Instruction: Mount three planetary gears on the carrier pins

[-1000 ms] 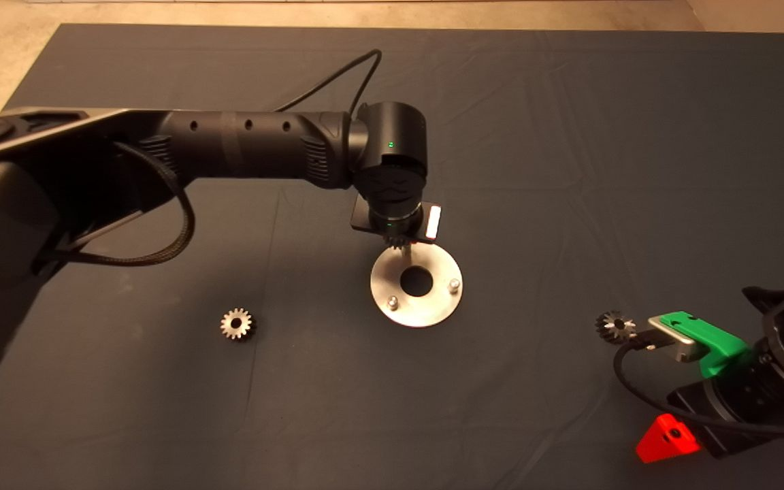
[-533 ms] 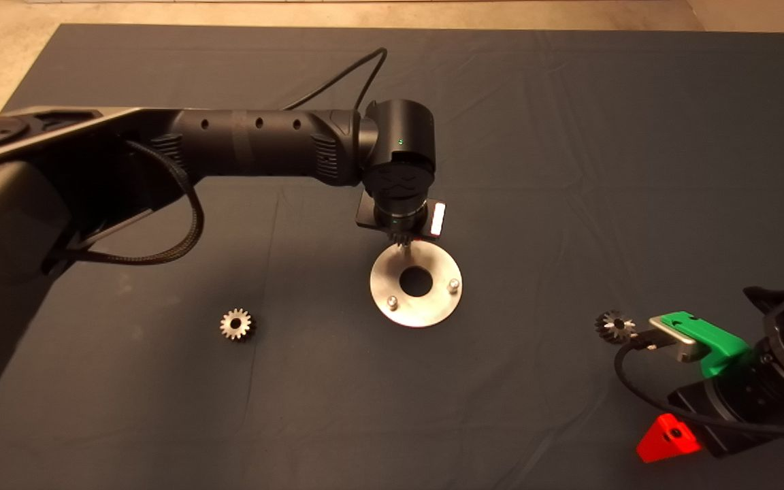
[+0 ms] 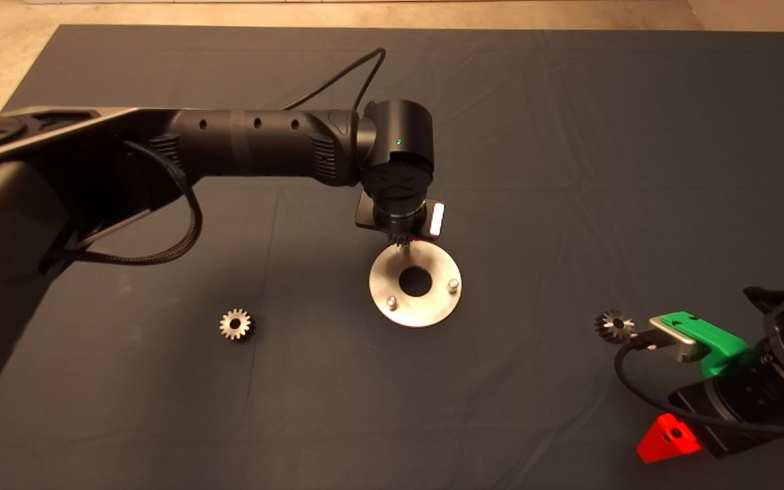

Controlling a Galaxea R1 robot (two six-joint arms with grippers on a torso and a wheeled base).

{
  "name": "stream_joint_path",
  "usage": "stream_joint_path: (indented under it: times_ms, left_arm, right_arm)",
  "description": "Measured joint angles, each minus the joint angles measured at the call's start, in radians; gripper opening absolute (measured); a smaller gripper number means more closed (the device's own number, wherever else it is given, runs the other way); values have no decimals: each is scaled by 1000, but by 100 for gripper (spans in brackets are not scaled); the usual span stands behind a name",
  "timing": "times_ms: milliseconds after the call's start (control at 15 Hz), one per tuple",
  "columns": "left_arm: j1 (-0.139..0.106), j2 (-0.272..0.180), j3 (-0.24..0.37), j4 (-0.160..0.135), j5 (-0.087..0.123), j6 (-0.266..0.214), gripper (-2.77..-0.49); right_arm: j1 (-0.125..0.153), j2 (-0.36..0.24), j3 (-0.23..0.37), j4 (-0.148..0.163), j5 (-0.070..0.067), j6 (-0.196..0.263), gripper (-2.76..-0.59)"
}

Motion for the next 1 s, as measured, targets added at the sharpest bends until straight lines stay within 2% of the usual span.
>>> stream_joint_path:
  times_ms: [200,1000]
  left_arm:
    - [0,0,6,0,0,-15,-249]
    - [0,2,3,0,0,-15,-249]
  right_arm:
    - [0,0,0,0,0,0,-60]
    - [0,0,0,0,0,0,-60]
